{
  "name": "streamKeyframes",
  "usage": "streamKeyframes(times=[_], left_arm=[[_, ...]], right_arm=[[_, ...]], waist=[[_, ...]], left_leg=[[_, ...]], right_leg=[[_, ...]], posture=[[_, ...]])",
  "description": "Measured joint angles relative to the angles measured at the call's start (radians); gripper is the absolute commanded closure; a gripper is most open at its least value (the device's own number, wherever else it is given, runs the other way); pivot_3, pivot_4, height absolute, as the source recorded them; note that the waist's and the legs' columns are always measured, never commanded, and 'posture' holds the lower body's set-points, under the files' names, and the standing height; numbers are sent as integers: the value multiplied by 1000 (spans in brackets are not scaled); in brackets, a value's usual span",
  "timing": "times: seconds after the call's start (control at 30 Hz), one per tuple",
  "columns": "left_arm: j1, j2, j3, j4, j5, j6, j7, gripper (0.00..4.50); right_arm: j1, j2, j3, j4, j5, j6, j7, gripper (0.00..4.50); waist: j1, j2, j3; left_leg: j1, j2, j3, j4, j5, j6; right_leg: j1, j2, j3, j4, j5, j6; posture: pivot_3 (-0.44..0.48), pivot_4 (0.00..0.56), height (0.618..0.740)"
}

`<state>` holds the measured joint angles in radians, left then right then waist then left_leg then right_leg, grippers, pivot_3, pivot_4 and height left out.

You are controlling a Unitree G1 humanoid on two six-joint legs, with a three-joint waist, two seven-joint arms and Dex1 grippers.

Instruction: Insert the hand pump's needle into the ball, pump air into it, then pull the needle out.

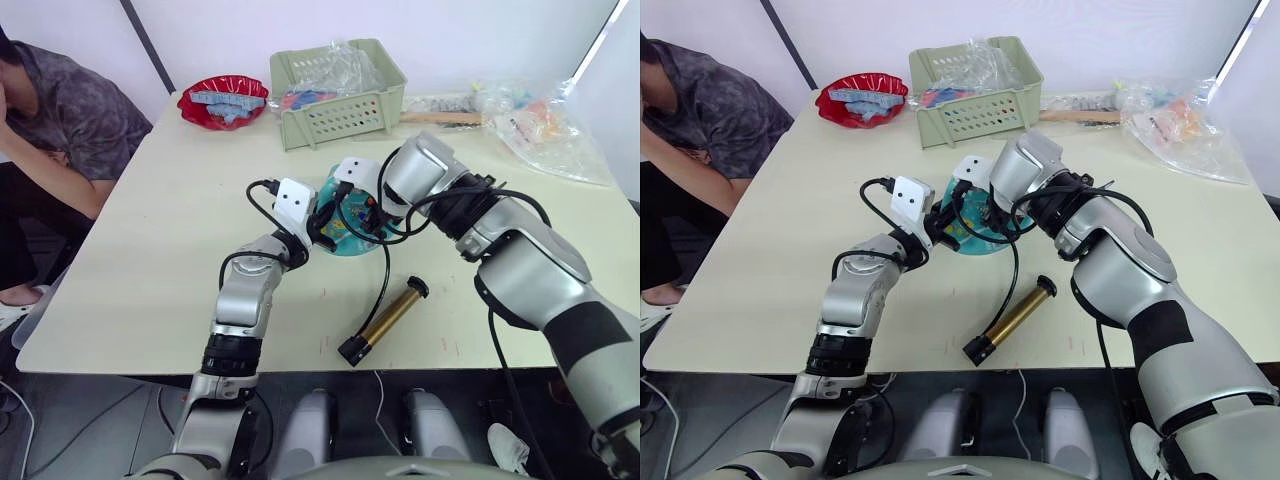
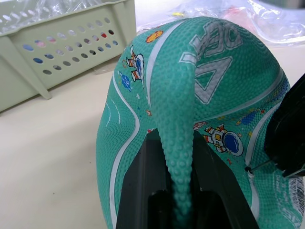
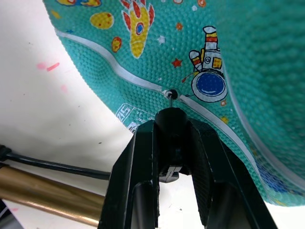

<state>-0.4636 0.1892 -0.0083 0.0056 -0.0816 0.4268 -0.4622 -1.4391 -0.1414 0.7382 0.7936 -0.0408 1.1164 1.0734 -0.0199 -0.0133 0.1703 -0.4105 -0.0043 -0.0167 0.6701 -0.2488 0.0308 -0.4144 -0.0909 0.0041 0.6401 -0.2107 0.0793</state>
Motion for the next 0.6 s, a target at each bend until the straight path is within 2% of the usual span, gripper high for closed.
streamKeyframes(times=[0.4,0.6], left_arm=[[15,-7,26,-2,0,16,3,4488],[18,-17,26,5,1,19,2,4488]], right_arm=[[46,52,-90,52,-54,-78,-49,4127],[127,5,-111,-26,-81,-174,-24,4127]], waist=[[-16,-1,-9],[-16,-3,-20]], left_leg=[[11,1,7,-5,0,0],[12,1,6,-5,0,0]], right_leg=[[5,1,8,1,-1,-1],[6,1,7,1,-1,-1]], posture=[[0,150,740],[0,150,740]])
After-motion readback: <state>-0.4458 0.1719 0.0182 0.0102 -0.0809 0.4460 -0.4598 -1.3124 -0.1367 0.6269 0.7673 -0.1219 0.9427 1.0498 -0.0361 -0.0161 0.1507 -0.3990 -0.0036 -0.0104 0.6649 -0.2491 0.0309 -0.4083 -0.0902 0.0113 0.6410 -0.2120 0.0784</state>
